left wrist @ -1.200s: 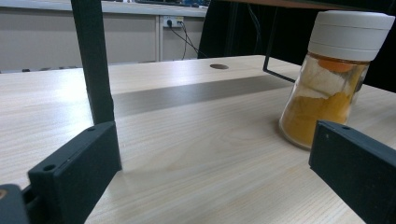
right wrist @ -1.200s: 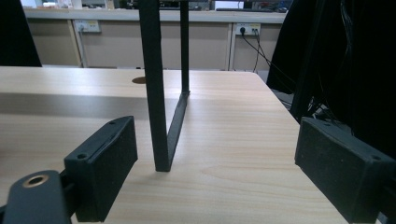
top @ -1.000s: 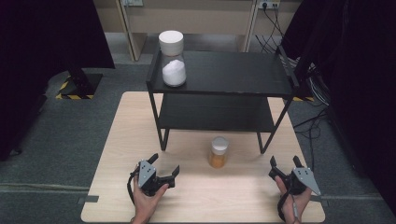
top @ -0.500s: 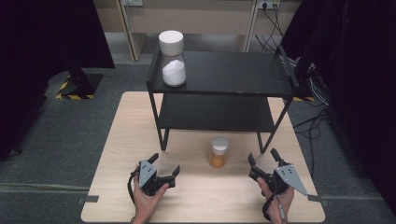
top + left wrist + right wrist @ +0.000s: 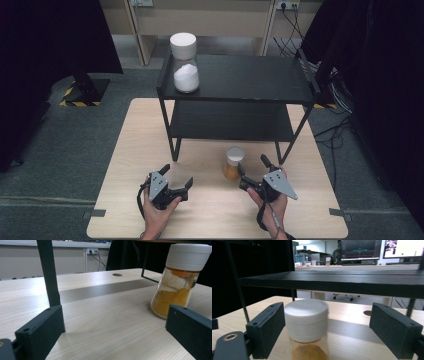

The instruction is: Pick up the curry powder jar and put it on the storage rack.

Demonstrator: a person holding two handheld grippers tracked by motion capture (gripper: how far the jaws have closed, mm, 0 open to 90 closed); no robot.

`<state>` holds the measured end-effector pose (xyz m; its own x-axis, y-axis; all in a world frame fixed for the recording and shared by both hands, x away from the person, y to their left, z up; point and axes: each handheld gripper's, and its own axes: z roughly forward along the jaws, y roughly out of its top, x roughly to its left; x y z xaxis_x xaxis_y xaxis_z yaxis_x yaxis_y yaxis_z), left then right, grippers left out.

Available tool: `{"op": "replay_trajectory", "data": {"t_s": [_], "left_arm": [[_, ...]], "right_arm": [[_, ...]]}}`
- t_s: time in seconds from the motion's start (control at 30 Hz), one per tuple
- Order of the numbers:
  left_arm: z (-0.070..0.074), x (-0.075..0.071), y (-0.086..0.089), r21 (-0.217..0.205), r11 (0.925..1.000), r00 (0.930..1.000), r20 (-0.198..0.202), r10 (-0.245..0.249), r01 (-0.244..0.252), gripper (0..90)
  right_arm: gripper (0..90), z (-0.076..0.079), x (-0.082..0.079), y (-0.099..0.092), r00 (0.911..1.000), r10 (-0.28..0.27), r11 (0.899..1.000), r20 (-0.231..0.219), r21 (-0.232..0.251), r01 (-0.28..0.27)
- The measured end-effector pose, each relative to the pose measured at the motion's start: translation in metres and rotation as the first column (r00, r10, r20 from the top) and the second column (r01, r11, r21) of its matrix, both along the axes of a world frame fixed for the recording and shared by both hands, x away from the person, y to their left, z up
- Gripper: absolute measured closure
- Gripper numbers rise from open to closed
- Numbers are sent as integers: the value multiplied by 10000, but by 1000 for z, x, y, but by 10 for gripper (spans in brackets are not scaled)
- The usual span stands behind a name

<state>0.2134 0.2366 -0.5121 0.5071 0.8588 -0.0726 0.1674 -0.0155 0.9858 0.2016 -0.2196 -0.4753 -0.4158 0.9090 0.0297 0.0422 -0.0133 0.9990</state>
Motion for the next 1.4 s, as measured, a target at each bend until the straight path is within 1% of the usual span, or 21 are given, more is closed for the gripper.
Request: {"op": "replay_trajectory", "data": {"t_s": [0.27,0.4,0.47,0.67,0.77,0.83,0.87,1.17,1.4], "left_arm": [[0,1,0,11,10000,10000,2,-25,25,11],[0,1,0,7,10000,10000,-4,-26,26,11],[0,1,0,17,10000,10000,-3,-26,26,11],[1,1,0,48,10000,10000,-6,-42,42,11],[1,1,0,60,10000,10000,-1,-43,43,12],[1,1,0,66,10000,10000,1,-43,43,12],[1,1,0,68,10000,10000,-2,-45,45,12],[0,2,-1,80,10000,10000,23,-48,47,13],[0,2,-1,96,9999,10000,39,-57,57,13]], "right_arm": [[140,-2,11,18,9998,133,9994,-137,-316,-137],[153,-3,16,26,9995,167,9987,-285,-471,-180],[164,-4,19,28,9991,205,9988,-377,-429,-221],[234,-7,25,37,9984,-41,9985,-567,-549,10],[267,-9,28,39,9977,-84,9984,-669,-557,47],[323,-10,30,40,9975,-107,9985,-696,-550,69],[332,-10,30,40,9976,-123,9985,-682,-537,86],[338,-9,29,41,9975,-170,9982,-688,-581,130],[339,-9,24,39,9981,-136,9976,-602,-684,94]]}}
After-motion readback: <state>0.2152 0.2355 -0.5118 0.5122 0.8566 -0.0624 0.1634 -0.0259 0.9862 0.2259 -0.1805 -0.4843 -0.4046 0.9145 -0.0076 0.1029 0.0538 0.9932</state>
